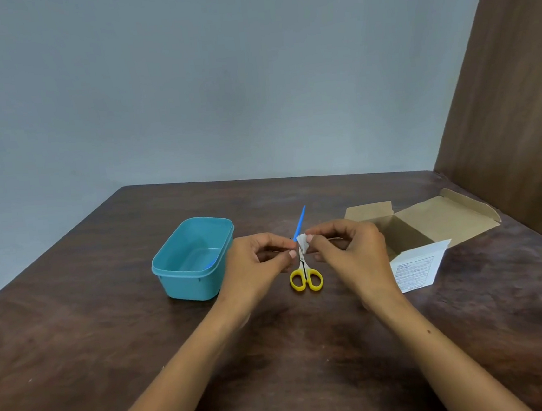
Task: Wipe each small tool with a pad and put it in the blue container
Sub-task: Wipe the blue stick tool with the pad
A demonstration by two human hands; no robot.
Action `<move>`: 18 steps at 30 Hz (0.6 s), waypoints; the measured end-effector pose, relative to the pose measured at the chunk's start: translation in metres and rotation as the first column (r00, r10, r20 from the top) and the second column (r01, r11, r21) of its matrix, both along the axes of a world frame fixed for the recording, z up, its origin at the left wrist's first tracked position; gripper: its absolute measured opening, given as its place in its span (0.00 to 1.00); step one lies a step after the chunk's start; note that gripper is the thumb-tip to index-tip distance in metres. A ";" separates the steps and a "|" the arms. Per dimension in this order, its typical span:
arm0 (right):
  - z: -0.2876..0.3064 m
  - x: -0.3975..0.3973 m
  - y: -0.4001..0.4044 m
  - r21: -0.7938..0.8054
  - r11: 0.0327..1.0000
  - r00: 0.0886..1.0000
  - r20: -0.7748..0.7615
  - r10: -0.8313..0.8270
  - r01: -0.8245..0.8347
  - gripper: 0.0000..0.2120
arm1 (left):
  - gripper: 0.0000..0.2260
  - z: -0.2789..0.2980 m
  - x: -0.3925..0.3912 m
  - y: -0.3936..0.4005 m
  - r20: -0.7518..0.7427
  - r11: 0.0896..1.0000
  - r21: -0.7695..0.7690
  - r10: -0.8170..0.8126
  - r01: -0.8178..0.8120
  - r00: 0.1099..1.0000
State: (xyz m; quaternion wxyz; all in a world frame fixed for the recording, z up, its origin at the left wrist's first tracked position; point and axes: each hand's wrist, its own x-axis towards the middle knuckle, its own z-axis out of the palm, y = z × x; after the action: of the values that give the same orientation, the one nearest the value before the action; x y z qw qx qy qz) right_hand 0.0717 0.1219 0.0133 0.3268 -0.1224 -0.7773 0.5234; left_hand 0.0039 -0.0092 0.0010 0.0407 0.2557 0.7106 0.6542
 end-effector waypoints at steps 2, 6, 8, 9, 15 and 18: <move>0.003 0.002 -0.002 -0.003 0.999 0.999 0.003 -0.040 0.040 0.05 | 0.06 0.001 0.001 0.000 0.009 1.000 0.029 -0.006 0.006 1.000; 0.002 0.002 -0.001 -0.008 0.998 0.998 0.030 -0.060 0.061 0.06 | 0.06 0.001 0.002 0.000 0.019 0.999 0.044 -0.012 0.011 1.000; 0.000 0.000 -0.001 -0.033 0.998 0.998 0.029 -0.054 0.055 0.04 | 0.06 0.000 0.001 0.001 0.034 0.999 0.046 -0.001 -0.001 0.999; 0.000 -0.001 -0.001 -0.035 0.997 0.997 0.029 -0.065 0.066 0.05 | 0.06 0.000 0.001 0.001 0.039 0.999 0.046 0.007 -0.009 0.999; -0.002 -0.001 0.002 0.135 0.989 0.998 0.005 -0.059 0.058 0.10 | 0.06 -0.005 0.000 0.002 -0.009 0.999 0.023 0.042 -0.042 0.999; -0.004 -0.003 0.002 0.203 0.977 0.997 0.025 -0.078 0.071 0.10 | 0.07 -0.009 0.003 0.004 -0.035 0.999 0.023 0.037 -0.036 0.999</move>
State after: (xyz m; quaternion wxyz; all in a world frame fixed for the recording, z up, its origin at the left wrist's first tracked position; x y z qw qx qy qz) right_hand 0.0692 0.1238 0.0089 0.3442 -0.1261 -0.8266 0.4270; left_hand 0.0073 -0.0048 -0.0079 0.0135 0.2545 0.7086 0.6580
